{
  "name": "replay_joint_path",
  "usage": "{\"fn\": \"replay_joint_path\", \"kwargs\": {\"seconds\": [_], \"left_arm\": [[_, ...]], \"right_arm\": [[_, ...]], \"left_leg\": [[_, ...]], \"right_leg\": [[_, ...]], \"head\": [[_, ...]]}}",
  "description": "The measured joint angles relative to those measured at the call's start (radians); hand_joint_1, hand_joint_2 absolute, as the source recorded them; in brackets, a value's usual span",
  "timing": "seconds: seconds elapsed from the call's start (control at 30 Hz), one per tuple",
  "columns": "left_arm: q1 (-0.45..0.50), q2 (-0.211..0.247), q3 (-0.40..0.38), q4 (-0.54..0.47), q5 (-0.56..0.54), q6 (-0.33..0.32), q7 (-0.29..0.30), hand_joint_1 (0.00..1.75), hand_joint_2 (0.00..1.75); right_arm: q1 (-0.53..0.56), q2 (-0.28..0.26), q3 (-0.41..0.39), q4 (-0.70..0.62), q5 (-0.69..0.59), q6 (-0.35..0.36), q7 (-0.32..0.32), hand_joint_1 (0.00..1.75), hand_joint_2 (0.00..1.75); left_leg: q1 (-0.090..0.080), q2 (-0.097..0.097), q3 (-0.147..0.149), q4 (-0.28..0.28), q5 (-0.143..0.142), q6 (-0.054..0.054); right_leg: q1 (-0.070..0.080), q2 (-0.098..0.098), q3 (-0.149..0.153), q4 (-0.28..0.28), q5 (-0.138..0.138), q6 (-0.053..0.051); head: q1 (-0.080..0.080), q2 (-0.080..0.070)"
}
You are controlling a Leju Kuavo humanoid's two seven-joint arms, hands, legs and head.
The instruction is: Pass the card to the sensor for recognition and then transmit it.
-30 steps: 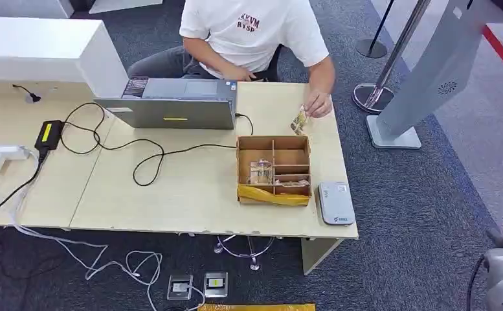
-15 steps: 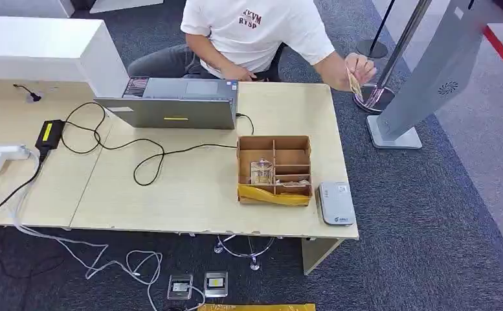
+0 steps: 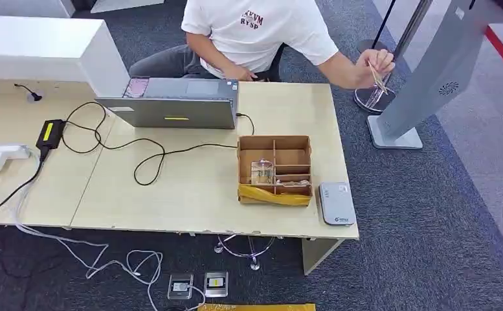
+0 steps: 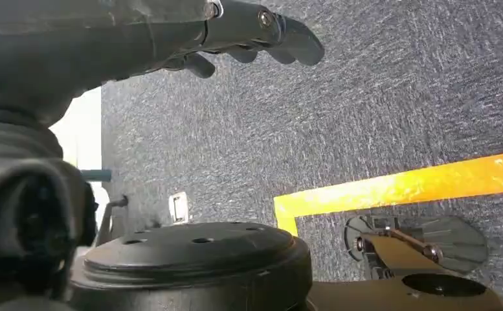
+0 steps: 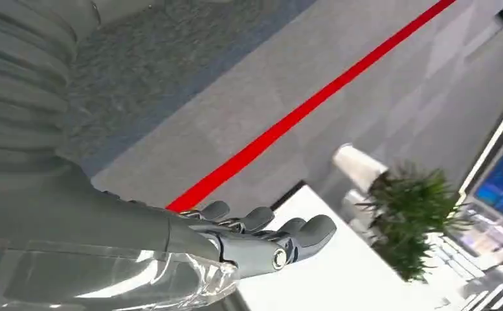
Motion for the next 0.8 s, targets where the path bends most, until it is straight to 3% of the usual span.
{"fn": "replay_joint_path", "kwargs": {"seconds": [0.33, 0.5, 0.8], "left_arm": [[-0.002, -0.002, 0.000, 0.000, -0.015, 0.001, -0.003, 0.00, 0.00], [-0.008, -0.005, -0.002, 0.000, -0.038, 0.001, -0.003, 0.00, 0.00], [-0.016, -0.009, -0.007, 0.000, -0.053, -0.001, 0.001, 0.00, 0.00]], "right_arm": [[-0.067, 0.114, 0.125, 0.010, 0.000, -0.024, -0.136, 0.00, 1.75], [-0.074, 0.205, 0.249, 0.011, 0.000, -0.066, -0.229, 0.00, 1.75], [-0.040, 0.352, 0.438, -0.022, 0.000, -0.067, -0.276, 0.00, 1.75]], "left_leg": [[0.000, -0.002, -0.001, 0.000, 0.000, 0.000], [0.001, 0.000, 0.000, 0.000, 0.001, -0.001], [0.002, -0.001, 0.000, 0.000, 0.001, -0.001]], "right_leg": [[0.000, -0.001, 0.000, 0.000, 0.000, 0.000], [0.001, 0.000, 0.000, 0.001, 0.000, 0.000], [0.002, 0.001, 0.000, 0.001, 0.000, 0.000]], "head": [[0.000, 0.000], [0.000, 0.000], [0.000, 0.000]]}}
